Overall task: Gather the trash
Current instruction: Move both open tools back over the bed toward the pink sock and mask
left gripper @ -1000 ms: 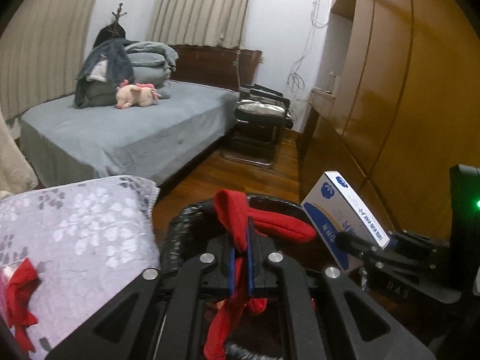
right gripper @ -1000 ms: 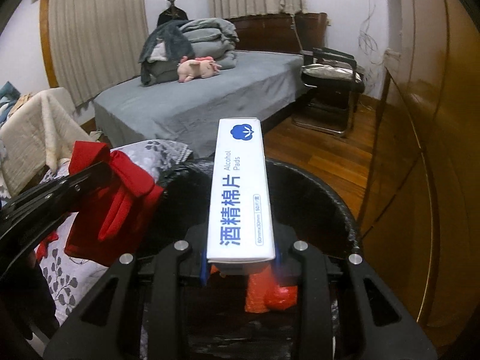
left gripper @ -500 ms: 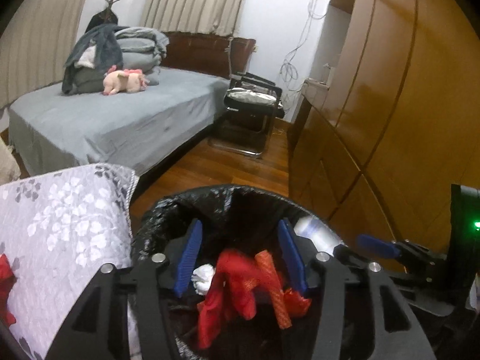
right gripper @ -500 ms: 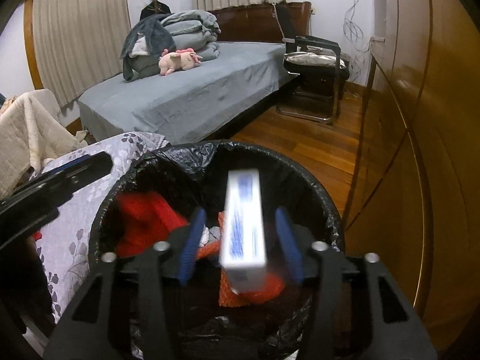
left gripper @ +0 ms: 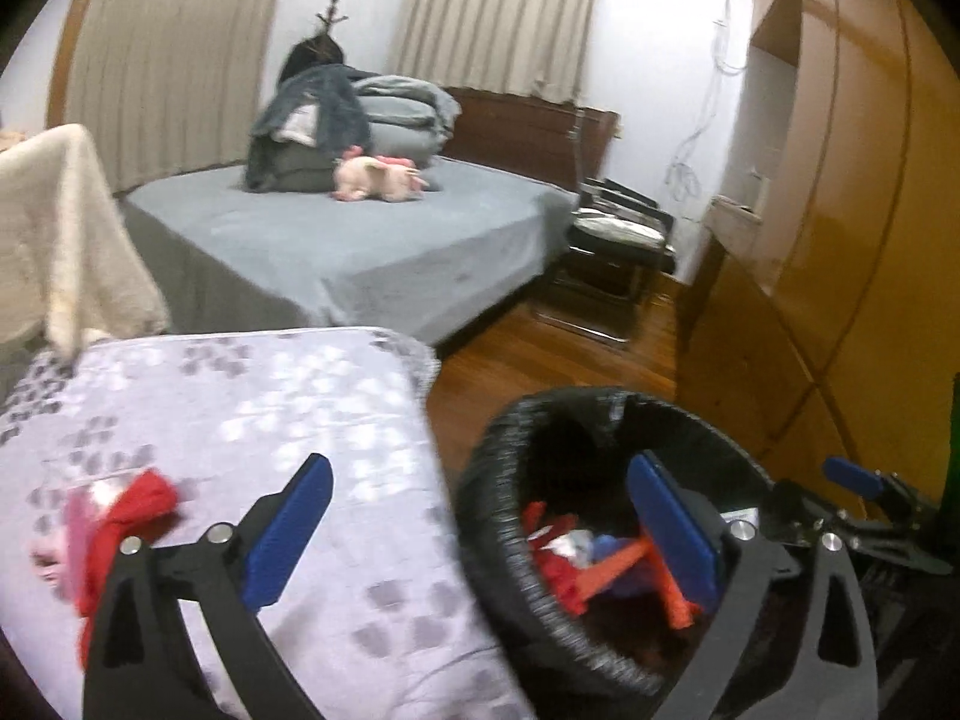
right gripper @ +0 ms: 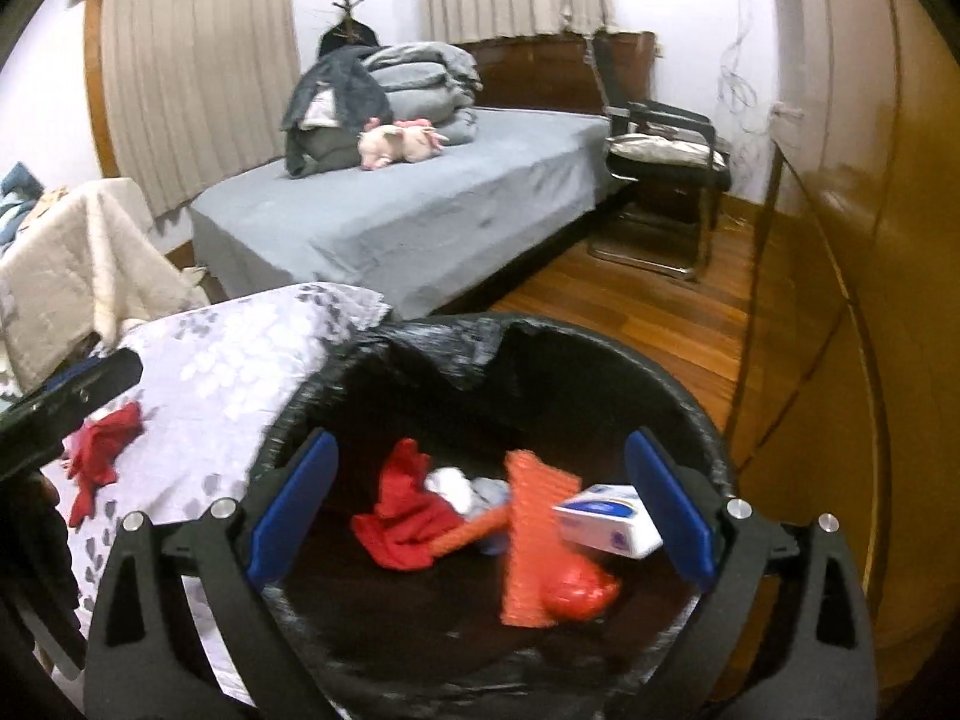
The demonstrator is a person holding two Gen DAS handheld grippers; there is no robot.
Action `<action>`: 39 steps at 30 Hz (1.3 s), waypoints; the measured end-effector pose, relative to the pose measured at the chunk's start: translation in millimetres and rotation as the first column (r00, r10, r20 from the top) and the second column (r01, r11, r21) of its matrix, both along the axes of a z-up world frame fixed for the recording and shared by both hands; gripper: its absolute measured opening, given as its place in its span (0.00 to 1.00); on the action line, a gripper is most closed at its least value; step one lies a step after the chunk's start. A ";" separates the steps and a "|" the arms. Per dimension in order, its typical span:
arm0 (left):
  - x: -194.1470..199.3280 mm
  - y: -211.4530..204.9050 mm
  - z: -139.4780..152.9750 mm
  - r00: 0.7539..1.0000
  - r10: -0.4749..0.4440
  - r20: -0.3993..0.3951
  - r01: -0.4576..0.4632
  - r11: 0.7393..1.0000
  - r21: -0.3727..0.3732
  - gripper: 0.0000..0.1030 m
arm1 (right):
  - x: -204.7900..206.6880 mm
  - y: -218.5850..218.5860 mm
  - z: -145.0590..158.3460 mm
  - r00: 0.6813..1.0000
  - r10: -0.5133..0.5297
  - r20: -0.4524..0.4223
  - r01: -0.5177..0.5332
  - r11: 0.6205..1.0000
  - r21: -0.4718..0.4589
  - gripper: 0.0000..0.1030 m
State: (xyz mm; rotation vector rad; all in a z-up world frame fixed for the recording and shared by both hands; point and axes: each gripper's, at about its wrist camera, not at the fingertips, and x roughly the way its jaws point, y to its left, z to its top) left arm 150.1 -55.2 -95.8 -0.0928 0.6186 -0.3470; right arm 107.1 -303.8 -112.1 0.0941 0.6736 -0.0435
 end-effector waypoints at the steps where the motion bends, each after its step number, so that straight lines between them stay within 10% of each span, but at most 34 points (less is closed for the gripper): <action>1: -2.5 8.5 -0.1 1.000 0.015 0.000 -0.015 1.000 0.004 0.94 | 2.4 8.9 1.4 1.000 0.021 0.003 -0.020 1.000 -0.001 0.92; 21: -46.4 183.4 -20.5 0.925 0.377 0.042 -0.380 0.919 0.110 0.92 | 38.1 184.2 1.0 0.934 0.358 0.019 -0.357 0.934 -0.034 0.92; 39: -21.1 265.3 -72.4 0.872 0.487 -0.047 -0.476 0.867 0.144 0.79 | 70.3 261.7 -37.8 0.901 0.433 -0.040 -0.434 0.900 -0.041 0.92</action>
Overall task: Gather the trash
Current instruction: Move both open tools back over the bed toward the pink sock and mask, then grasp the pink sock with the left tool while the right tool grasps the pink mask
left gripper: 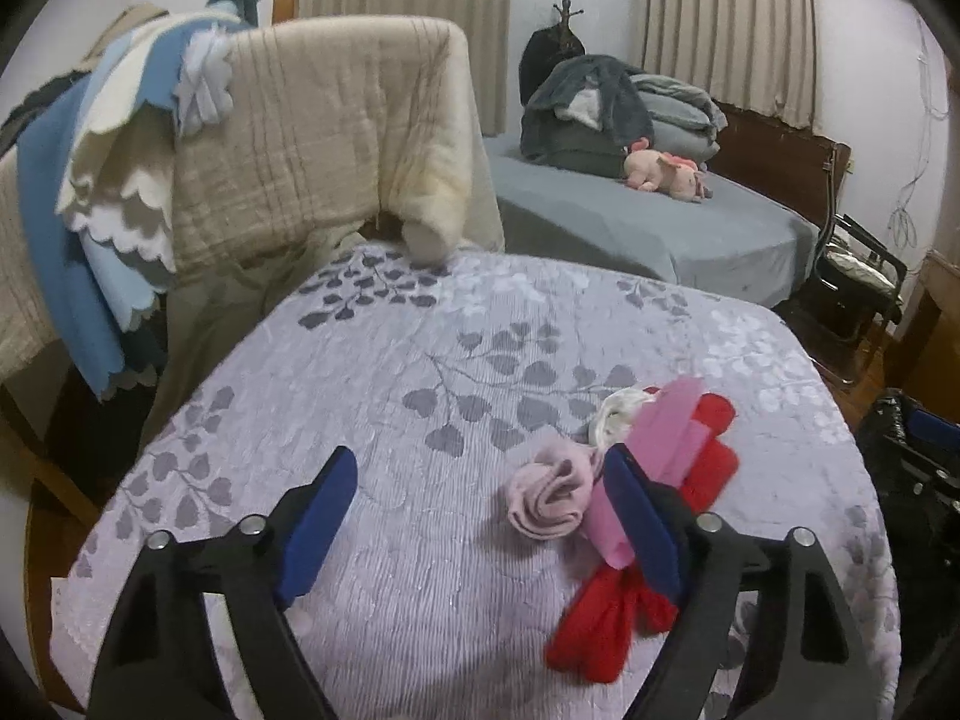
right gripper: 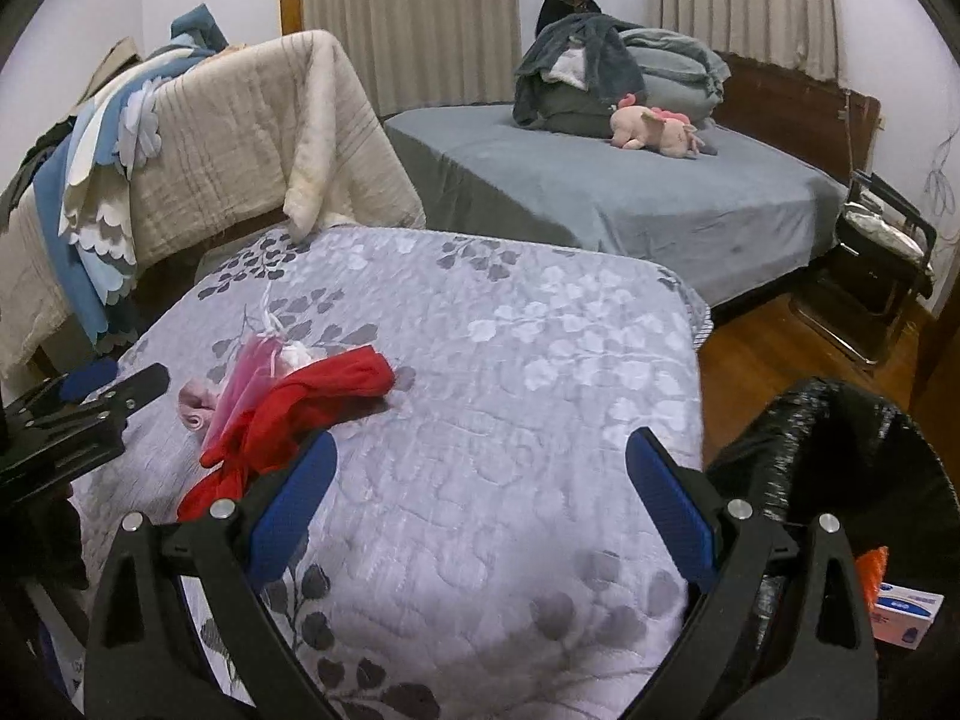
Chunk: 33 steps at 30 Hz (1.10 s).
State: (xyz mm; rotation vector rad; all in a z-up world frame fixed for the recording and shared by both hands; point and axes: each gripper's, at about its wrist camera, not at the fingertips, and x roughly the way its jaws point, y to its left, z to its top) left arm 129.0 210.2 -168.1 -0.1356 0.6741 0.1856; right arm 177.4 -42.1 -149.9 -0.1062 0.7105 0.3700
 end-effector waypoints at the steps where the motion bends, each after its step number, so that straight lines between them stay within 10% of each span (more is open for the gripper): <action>1: 3.2 0.8 -2.6 1.000 -0.003 -0.006 0.003 1.000 -0.001 0.79 | 2.1 3.4 -1.6 1.000 0.003 -0.004 -0.003 1.000 -0.003 0.92; 11: 33.2 -3.3 -27.6 0.995 -0.066 -0.078 0.062 0.997 -0.047 0.73 | 8.3 16.8 -14.4 0.999 0.020 -0.026 -0.021 0.999 -0.039 0.92; 19: 43.2 -12.4 -39.4 0.983 -0.150 -0.104 0.137 0.983 -0.121 0.38 | 9.9 15.0 -15.2 0.999 0.018 -0.031 -0.020 0.999 -0.041 0.92; 33: 7.4 10.0 -4.6 1.000 -0.026 0.004 0.026 0.994 -0.110 0.35 | 4.4 23.7 -4.4 0.999 0.044 0.000 -0.044 0.999 -0.029 0.92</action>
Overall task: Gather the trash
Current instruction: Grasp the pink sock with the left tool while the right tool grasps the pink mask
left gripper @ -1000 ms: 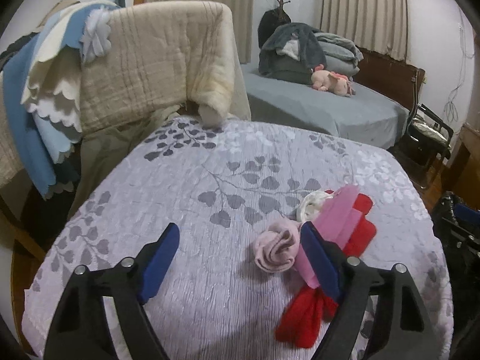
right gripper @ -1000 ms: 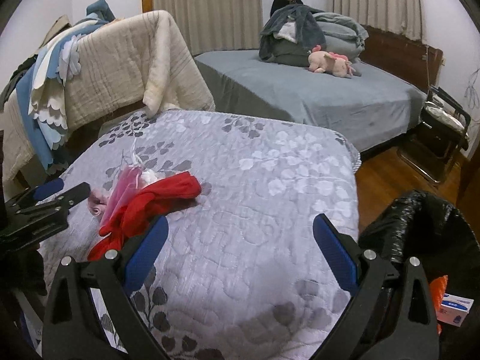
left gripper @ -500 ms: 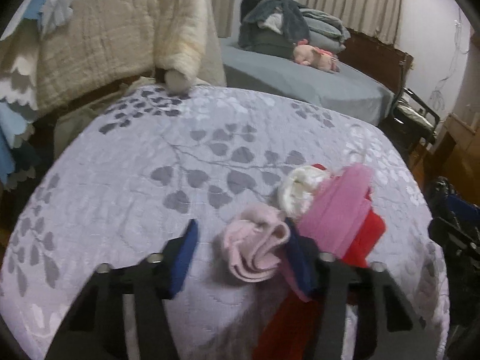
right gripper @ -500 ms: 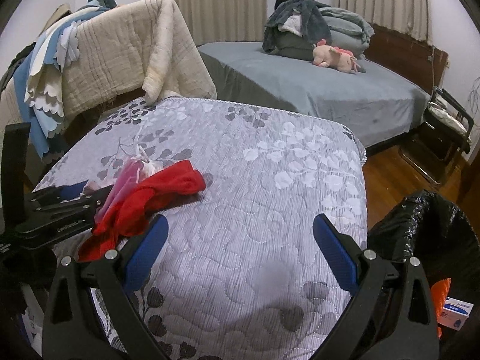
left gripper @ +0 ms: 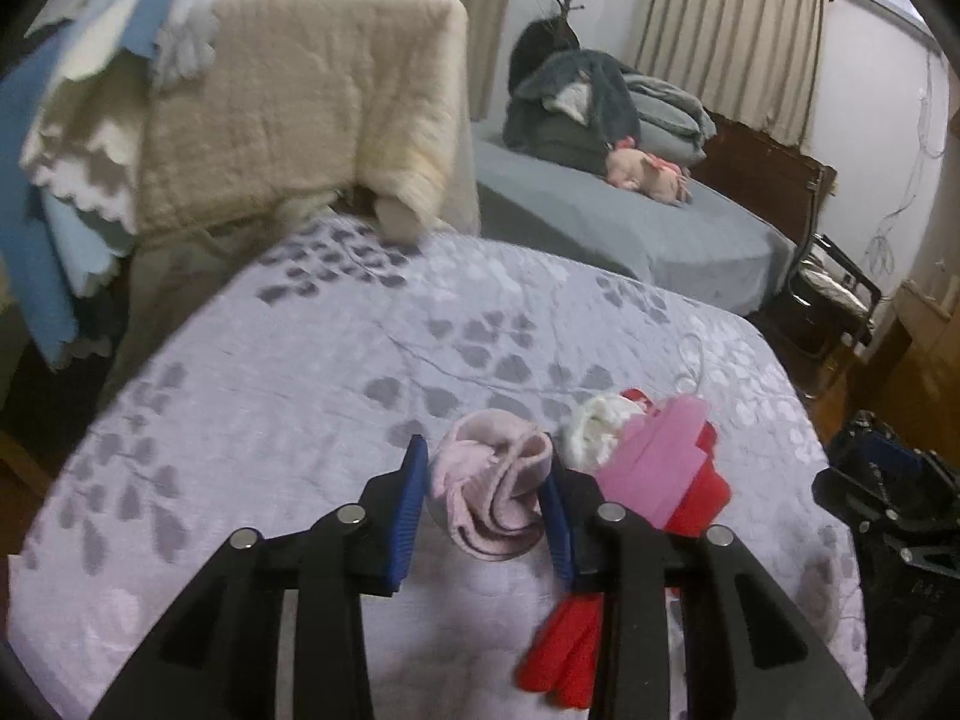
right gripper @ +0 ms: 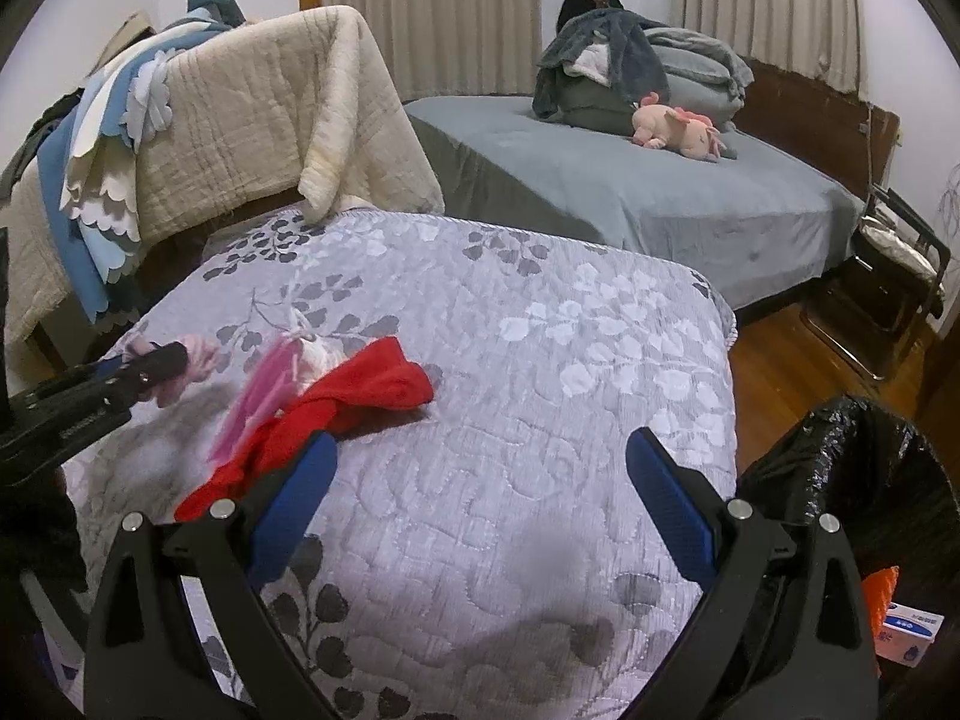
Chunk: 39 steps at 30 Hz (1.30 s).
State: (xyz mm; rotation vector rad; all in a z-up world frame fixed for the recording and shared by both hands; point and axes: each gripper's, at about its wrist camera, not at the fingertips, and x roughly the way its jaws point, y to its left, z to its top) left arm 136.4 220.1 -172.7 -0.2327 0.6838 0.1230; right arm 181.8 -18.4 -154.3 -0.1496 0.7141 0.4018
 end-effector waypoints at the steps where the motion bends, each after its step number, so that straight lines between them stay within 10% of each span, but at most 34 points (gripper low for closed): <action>1: -1.5 2.4 1.0 1.000 0.007 0.001 -0.007 1.000 0.007 0.35 | -1.4 3.5 1.1 1.000 0.009 0.002 -0.009 1.000 0.004 0.92; 14: -18.4 24.5 0.6 0.999 0.055 0.005 -0.055 0.997 0.050 0.35 | 1.5 59.8 6.7 0.994 0.111 0.021 -0.112 0.993 0.048 0.90; 22: -18.9 41.8 0.7 0.995 0.095 0.008 -0.095 0.995 0.039 0.35 | 22.9 88.6 -10.2 0.988 0.144 -0.052 -0.142 0.989 0.035 0.62; 31: -17.2 44.1 0.5 0.995 0.100 0.008 -0.100 0.994 0.031 0.35 | 21.5 99.1 -16.3 0.964 0.239 -0.115 -0.235 0.971 0.046 0.05; 39: -18.3 32.1 11.4 0.997 0.076 0.021 -0.077 0.996 0.038 0.35 | 9.6 84.4 12.7 0.967 0.245 -0.070 -0.238 0.967 0.089 0.05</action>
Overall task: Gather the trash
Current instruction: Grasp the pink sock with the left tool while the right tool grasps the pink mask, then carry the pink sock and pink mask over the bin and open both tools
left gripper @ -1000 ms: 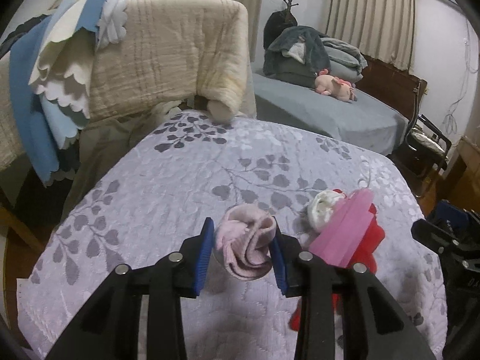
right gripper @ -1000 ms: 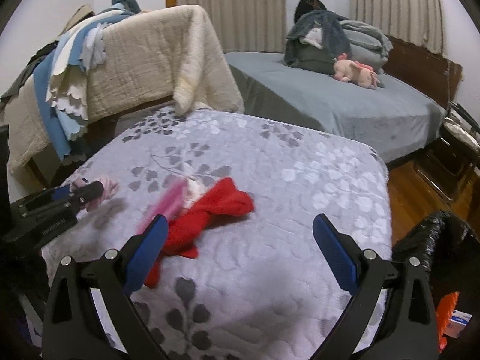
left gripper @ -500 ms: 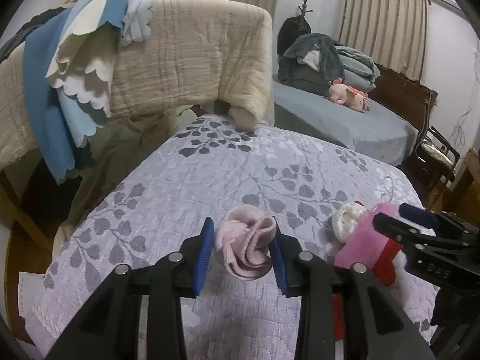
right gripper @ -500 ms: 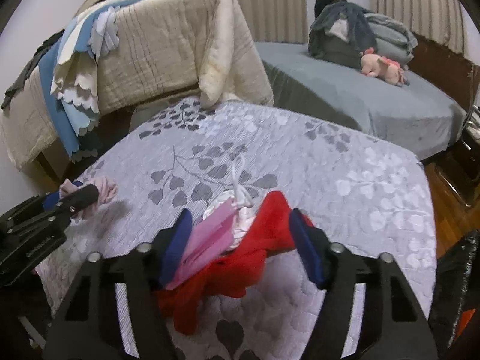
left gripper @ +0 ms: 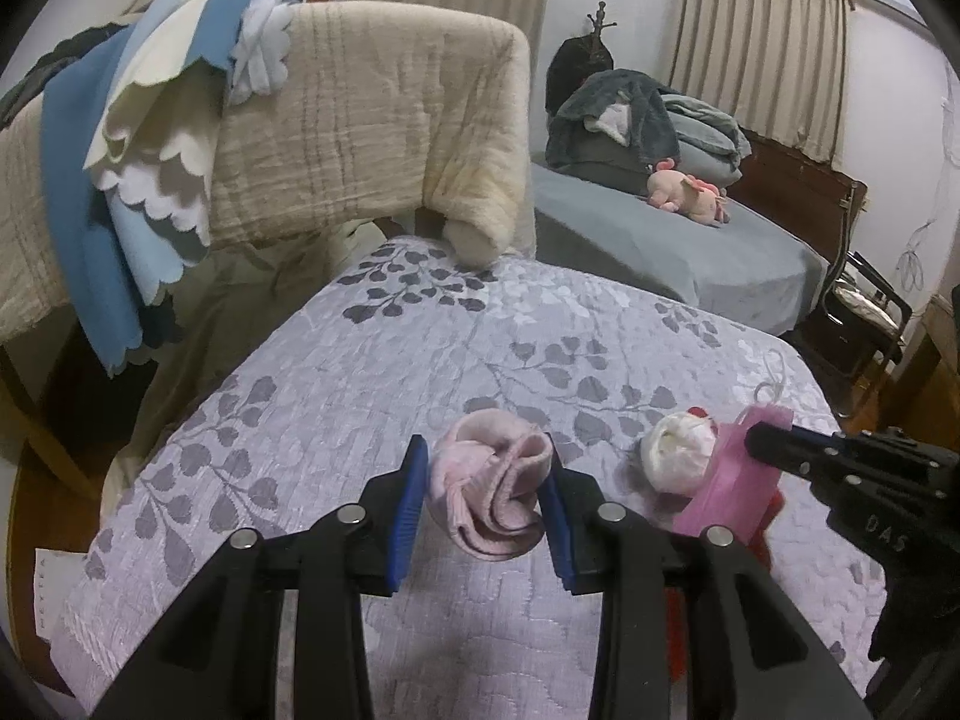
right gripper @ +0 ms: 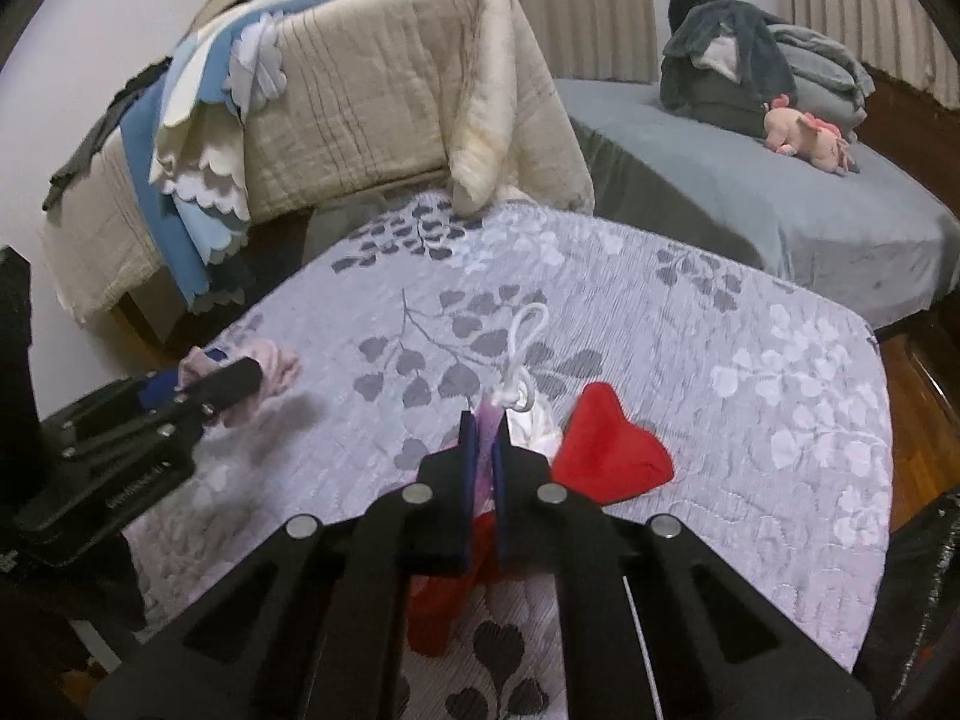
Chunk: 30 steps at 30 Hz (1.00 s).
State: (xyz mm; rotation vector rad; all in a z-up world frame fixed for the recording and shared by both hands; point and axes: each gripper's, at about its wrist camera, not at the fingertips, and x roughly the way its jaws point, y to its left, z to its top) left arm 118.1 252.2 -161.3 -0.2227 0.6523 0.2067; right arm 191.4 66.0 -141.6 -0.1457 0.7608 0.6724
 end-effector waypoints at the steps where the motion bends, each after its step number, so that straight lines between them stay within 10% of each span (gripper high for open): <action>1: -0.4 -3.0 2.9 1.000 -0.004 0.005 0.004 1.000 0.004 0.35 | -1.2 -2.4 2.6 1.000 -0.002 0.004 0.002 1.000 0.002 0.05; 30: -1.3 -149.0 58.9 0.961 -0.260 0.093 0.259 0.966 0.022 0.35 | -41.9 -157.7 55.7 0.964 -0.247 0.097 0.246 0.969 0.025 0.05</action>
